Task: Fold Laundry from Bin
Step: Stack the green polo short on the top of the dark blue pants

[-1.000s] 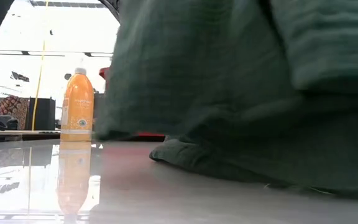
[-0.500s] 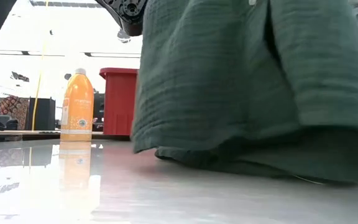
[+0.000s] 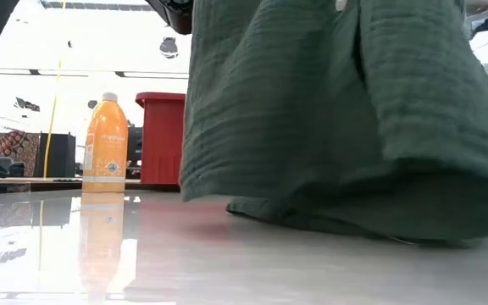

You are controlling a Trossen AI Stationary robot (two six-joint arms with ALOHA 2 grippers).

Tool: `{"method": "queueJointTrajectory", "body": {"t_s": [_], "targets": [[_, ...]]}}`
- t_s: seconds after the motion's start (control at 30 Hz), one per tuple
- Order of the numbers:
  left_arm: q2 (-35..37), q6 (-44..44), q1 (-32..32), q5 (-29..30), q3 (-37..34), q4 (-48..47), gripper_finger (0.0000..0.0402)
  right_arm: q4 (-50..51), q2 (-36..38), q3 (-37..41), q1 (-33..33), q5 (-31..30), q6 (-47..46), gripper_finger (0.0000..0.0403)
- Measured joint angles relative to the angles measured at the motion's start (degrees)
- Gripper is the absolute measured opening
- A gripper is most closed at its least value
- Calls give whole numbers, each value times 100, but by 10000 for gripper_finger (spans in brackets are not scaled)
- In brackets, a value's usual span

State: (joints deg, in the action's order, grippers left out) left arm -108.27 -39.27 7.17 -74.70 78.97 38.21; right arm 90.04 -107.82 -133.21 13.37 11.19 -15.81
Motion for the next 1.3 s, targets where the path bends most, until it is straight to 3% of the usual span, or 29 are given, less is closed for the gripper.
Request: {"method": "queueJointTrajectory", "body": {"t_s": [0.13, 0.3, 0.37, 0.7, 1.03, 1.17, 1.3], "targets": [[0, 195, -35, 100, 126, -279, 200, 0, 72, 0, 0, -129, -97, 36], [0, 295, 13, 458, 250, -285, 49, 2, 243, 0, 0, -246, -234, 36], [-1, 312, 43, 475, 295, -293, 17, 5, 298, 0, 0, -298, -275, 36], [191, 233, -29, 487, 922, -539, 3, -40, 596, -2, 69, -491, -389, 52], [348, 1444, 12, 552, 1455, -3127, 1, 13, 1069, 0, 129, -619, -189, 166], [384, 1895, 39, 989, 1767, -4151, 1, 1, 1545, 94, 465, -1497, -575, 187], [536, 3024, 84, 2228, 2489, -6154, 0, 2, 2099, 671, 1072, -3090, -1575, 188]]}}
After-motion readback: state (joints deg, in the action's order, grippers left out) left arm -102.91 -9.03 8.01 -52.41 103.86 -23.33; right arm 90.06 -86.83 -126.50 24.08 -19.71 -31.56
